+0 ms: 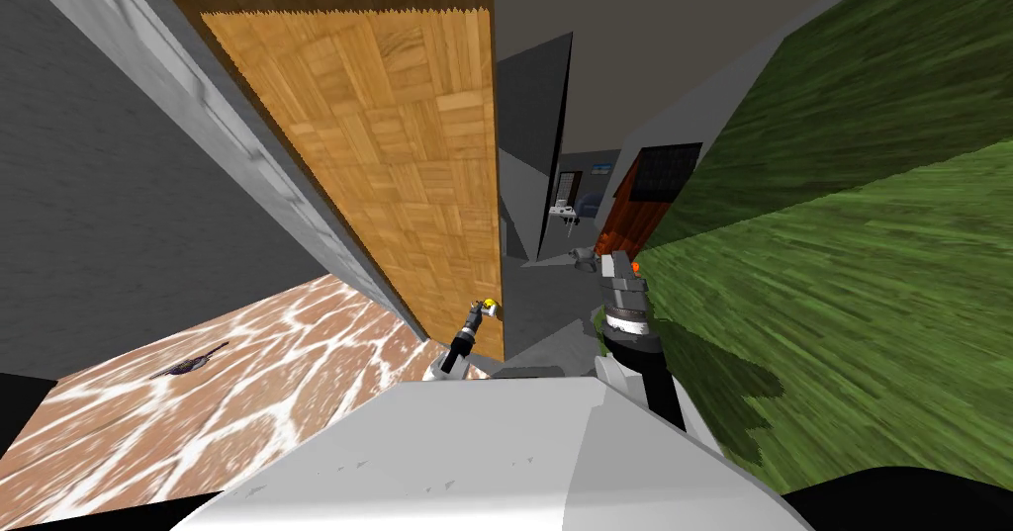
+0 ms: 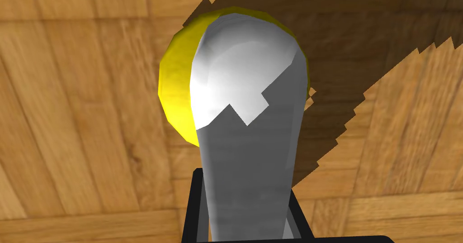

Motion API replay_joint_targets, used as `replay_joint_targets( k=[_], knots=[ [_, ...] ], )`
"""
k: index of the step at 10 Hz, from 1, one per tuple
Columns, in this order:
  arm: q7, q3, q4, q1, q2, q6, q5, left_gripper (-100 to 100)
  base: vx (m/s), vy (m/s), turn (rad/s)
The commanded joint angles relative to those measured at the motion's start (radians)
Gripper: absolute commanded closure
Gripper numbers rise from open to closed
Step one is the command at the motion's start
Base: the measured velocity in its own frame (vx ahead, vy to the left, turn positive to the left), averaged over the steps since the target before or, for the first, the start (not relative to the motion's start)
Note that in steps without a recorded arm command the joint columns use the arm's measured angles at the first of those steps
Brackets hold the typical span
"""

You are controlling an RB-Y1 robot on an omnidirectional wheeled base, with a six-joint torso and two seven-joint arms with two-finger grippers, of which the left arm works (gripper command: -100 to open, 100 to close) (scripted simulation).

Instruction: Push the door open

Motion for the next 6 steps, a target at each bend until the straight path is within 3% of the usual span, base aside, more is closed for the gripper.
replay_joint_targets(
  k=[1,4,6],
  knots=[
    [-0.009,0.029,0.001,-0.004,0.020,-0.009,0.015,100,0.172,-0.133,0.050],
    [-0.024,0.065,0.002,-0.003,0.026,-0.006,0.034,100,0.156,-0.137,0.073],
    [-0.024,0.065,0.020,-0.003,0.026,-0.006,0.034,100,0.083,-0.066,0.013]
  ],
)
